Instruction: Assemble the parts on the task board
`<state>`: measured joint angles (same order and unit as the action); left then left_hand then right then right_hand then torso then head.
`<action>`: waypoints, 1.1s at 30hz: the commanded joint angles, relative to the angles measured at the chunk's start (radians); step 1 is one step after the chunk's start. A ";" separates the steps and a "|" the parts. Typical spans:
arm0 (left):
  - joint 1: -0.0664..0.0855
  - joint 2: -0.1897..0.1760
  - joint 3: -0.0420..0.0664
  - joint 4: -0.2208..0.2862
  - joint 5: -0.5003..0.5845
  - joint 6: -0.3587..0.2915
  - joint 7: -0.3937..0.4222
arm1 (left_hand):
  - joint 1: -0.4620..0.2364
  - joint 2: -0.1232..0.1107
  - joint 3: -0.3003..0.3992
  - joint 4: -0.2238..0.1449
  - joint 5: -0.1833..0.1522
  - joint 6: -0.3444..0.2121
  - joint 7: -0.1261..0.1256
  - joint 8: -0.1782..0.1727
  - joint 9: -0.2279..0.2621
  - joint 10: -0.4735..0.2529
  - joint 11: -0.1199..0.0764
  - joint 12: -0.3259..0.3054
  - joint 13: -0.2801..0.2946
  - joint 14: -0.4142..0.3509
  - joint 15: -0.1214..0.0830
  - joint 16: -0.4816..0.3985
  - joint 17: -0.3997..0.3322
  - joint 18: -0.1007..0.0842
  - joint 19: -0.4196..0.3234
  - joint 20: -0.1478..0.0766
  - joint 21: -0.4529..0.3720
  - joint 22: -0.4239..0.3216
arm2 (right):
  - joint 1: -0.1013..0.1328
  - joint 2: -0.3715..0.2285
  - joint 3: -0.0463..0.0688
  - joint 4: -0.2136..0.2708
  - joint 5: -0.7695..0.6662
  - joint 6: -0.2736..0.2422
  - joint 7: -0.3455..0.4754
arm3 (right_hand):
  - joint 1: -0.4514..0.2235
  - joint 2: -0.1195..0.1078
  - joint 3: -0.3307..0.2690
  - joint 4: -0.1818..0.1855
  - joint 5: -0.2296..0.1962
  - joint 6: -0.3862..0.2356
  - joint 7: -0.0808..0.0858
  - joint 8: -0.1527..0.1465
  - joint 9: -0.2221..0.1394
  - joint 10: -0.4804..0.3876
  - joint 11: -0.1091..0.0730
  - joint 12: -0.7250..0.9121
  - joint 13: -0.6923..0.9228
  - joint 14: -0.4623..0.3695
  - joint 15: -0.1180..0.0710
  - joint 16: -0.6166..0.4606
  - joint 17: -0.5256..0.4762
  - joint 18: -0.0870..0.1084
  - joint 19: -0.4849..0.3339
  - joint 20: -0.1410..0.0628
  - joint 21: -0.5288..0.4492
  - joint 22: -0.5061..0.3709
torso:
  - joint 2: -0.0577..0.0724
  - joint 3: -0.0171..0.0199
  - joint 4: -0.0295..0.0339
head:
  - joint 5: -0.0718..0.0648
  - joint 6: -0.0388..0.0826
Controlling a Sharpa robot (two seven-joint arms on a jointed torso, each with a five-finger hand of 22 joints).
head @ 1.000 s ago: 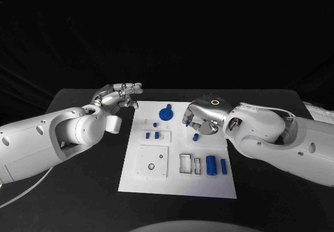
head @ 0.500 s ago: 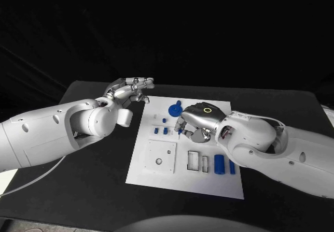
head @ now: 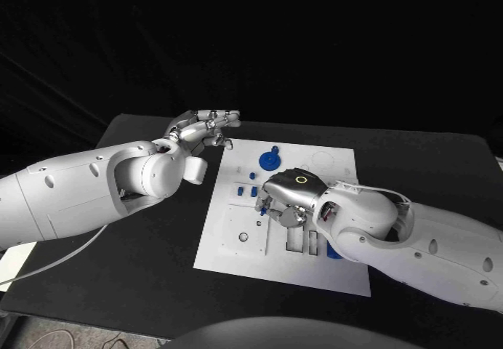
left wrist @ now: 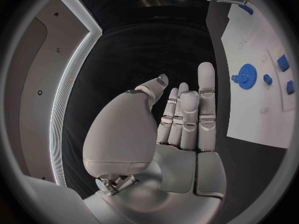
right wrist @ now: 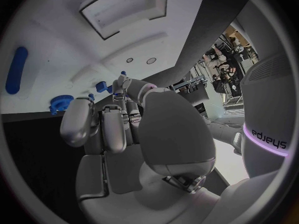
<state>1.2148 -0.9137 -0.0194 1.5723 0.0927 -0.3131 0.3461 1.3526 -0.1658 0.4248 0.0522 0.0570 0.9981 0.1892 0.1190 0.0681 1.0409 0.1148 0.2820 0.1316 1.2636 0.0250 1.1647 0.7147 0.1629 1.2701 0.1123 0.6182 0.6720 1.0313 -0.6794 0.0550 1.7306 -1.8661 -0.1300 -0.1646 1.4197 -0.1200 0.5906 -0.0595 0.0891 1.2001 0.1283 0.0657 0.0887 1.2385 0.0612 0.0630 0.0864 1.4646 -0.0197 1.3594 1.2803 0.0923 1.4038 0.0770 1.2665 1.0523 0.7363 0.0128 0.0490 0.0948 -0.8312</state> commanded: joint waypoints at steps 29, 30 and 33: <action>0.000 0.002 0.001 -0.002 0.003 0.013 0.007 | 0.003 0.007 -0.009 0.000 0.004 -0.010 0.002 0.008 -0.001 -0.008 0.001 0.009 0.002 -0.004 0.001 0.003 -0.002 0.018 0.001 0.008 -0.005 -0.002 | -0.023 0.026 -0.008 -0.027 -0.018 0.042 0.039 | -0.017 0.003 0.004 0.003 0.004 0.004 0.003 0.003 0.001 0.003 0.005 0.000 -0.001 0.055 -0.001 0.002 -0.001 0.007 0.004 -0.002 0.000 -0.005 | -0.001 -0.0001 -0.0007 | 0.001 -0.016; 0.000 0.002 0.001 -0.002 0.003 0.014 0.007 | 0.003 0.007 -0.009 0.000 0.004 -0.010 0.002 0.008 -0.001 -0.008 0.001 0.009 0.002 -0.004 0.001 0.003 -0.002 0.018 0.001 0.008 -0.005 -0.002 | -0.023 0.026 -0.008 -0.027 -0.017 0.043 0.040 | -0.017 0.003 0.004 0.003 0.004 0.004 0.003 0.003 0.001 0.003 0.005 0.000 -0.001 0.055 -0.001 0.002 -0.001 0.007 0.004 -0.002 0.000 -0.005 | -0.001 0.0000 -0.0010 | 0.002 -0.016; 0.000 0.002 0.001 -0.003 0.003 0.014 0.007 | 0.003 0.007 -0.009 0.000 0.004 -0.010 0.002 0.008 -0.001 -0.008 0.001 0.009 0.002 -0.004 0.001 0.003 -0.002 0.018 0.001 0.008 -0.005 -0.002 | -0.023 0.026 -0.009 -0.027 -0.015 0.047 0.041 | -0.018 0.003 0.004 0.003 0.004 0.005 0.003 0.003 0.001 0.003 0.005 0.000 -0.001 0.055 -0.001 0.001 -0.002 0.007 0.003 -0.002 -0.001 -0.006 | -0.001 0.0001 -0.0006 | 0.002 -0.017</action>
<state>1.2150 -0.9133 -0.0193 1.5694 0.0927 -0.3122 0.3453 1.3526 -0.1658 0.4197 0.0517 0.0570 0.9948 0.1924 0.1229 0.0682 1.0398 0.1159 0.2868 0.1323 1.2636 0.0250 1.1647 0.7138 0.1629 1.2701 0.1122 0.6183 0.6713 1.0091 -0.6548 0.0467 1.7039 -1.8796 -0.1050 -0.1353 1.4117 -0.1198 0.5905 -0.0596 0.0887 1.2014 0.1296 0.0648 0.0888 1.2388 0.0618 0.0630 0.0860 1.4647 -0.0197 1.3593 1.2789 0.0924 1.4037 0.0770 1.2664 1.0483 0.7355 0.0128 0.0487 0.0959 -0.8474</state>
